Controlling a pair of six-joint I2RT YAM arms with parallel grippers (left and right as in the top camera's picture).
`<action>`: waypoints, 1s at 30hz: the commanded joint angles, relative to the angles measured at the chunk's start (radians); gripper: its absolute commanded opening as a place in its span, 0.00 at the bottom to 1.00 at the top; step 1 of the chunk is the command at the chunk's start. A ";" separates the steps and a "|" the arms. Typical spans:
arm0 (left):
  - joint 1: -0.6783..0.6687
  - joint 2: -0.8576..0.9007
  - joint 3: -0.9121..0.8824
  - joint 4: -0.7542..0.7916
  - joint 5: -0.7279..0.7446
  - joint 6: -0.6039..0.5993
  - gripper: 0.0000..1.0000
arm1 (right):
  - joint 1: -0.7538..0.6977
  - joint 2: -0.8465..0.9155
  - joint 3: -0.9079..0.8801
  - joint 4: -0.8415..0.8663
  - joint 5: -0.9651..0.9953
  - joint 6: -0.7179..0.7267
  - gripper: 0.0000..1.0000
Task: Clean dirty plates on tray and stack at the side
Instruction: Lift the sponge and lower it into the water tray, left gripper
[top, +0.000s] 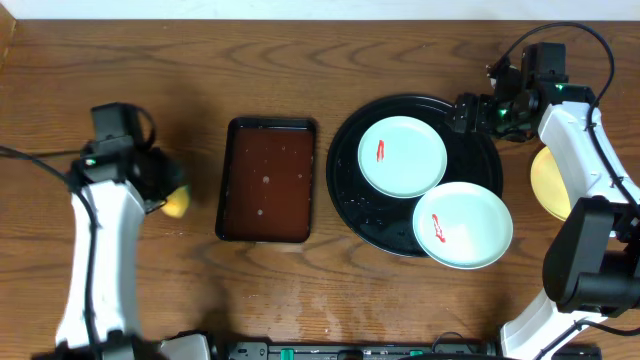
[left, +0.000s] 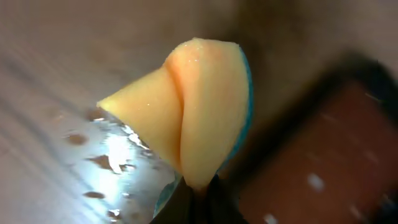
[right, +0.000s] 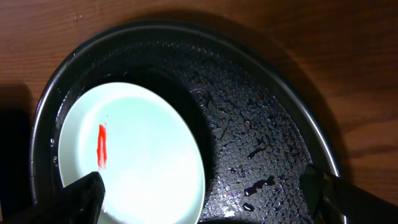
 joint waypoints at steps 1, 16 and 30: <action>-0.119 -0.017 0.010 0.006 -0.002 0.021 0.07 | 0.004 -0.021 0.018 0.000 -0.004 -0.002 0.99; -0.385 0.206 -0.003 0.105 0.046 0.120 0.08 | 0.004 -0.021 0.018 0.000 -0.004 -0.002 0.99; -0.415 0.274 -0.004 0.253 0.427 0.211 0.15 | 0.004 -0.021 0.018 0.000 -0.004 -0.002 0.99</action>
